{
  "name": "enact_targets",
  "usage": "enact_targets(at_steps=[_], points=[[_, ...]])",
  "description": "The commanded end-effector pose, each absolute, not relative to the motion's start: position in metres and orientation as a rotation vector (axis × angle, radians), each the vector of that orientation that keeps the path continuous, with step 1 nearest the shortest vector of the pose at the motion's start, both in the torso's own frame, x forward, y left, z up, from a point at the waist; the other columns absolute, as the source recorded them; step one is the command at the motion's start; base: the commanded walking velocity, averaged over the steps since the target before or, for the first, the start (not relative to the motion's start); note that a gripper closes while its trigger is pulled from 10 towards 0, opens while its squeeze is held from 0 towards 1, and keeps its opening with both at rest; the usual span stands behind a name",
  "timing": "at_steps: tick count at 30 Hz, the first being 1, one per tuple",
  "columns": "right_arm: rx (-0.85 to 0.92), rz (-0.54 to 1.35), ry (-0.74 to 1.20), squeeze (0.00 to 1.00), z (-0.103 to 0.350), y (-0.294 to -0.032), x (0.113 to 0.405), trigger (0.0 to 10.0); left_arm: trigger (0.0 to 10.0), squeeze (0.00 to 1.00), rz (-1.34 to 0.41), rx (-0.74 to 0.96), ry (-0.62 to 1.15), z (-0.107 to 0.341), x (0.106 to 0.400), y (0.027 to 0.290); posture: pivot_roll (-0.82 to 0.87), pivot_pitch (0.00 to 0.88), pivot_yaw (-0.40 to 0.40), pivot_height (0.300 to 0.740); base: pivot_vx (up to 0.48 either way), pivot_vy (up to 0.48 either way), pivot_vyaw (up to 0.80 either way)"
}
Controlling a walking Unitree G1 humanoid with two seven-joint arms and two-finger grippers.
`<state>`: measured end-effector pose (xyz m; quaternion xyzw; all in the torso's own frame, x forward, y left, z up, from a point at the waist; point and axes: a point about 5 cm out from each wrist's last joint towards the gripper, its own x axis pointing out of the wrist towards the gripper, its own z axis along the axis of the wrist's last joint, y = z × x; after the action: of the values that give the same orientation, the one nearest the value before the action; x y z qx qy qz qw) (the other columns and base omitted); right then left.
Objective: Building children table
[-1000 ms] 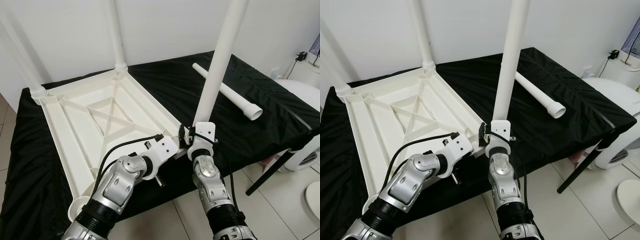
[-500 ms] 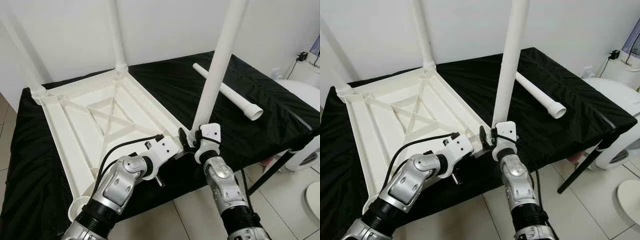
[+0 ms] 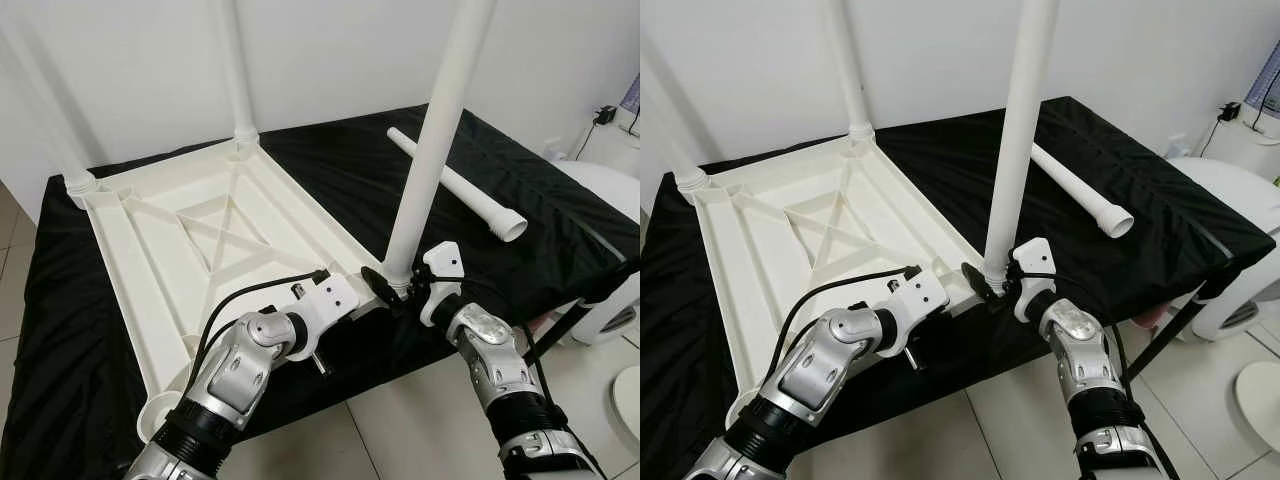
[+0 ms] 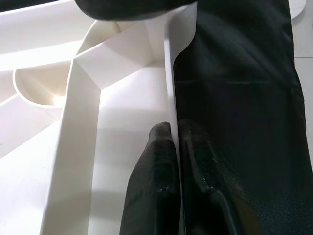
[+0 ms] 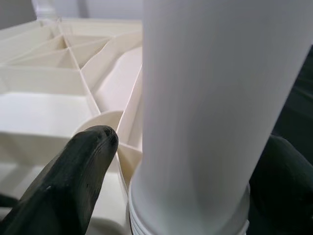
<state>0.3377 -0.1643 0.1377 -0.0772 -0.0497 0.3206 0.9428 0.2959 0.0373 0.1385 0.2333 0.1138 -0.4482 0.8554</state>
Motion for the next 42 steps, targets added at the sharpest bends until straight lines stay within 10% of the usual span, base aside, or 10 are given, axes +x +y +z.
enact_targets(at_steps=[1,16,17,20,21,33,34,42], points=[[-0.180,0.698,-0.076,0.00,0.134,-0.163,0.339,10.0,10.0,0.00,-0.929,0.502,0.212,0.141,0.297,0.035,-0.12,0.018,0.055,0.740,0.000,0.000,0.00],[-0.259,0.804,-0.020,0.00,0.132,-0.167,0.350,10.0,10.0,0.00,-0.934,0.505,0.208,0.143,0.297,0.034,-0.12,0.023,0.060,0.740,0.000,0.000,0.00],[-0.261,0.808,-0.017,0.00,0.132,-0.167,0.350,3.0,10.0,0.00,-0.934,0.505,0.208,0.143,0.297,0.034,-0.12,0.023,0.060,0.740,0.000,0.000,0.00],[-0.258,0.825,-0.015,0.00,0.131,-0.166,0.350,3.0,10.0,0.00,-0.934,0.506,0.208,0.143,0.298,0.034,-0.12,0.025,0.062,0.740,0.000,0.000,0.00],[-0.256,0.830,-0.015,0.00,0.131,-0.167,0.350,0.0,10.0,0.00,-0.933,0.507,0.209,0.143,0.298,0.034,-0.12,0.028,0.064,0.740,0.000,0.000,0.00],[-0.236,0.803,-0.025,0.00,0.129,-0.172,0.349,0.0,10.0,0.00,-0.929,0.505,0.210,0.143,0.299,0.035,-0.12,0.038,0.067,0.740,0.000,0.000,0.00],[-0.229,0.788,-0.026,0.00,0.128,-0.173,0.349,10.0,10.0,0.00,-0.929,0.504,0.210,0.144,0.299,0.035,-0.12,0.038,0.067,0.740,0.000,0.000,0.00],[-0.112,0.675,-0.067,0.00,0.121,-0.169,0.343,10.0,10.0,0.00,-0.928,0.501,0.210,0.143,0.298,0.035,-0.13,0.047,0.060,0.740,0.000,0.000,0.00]])
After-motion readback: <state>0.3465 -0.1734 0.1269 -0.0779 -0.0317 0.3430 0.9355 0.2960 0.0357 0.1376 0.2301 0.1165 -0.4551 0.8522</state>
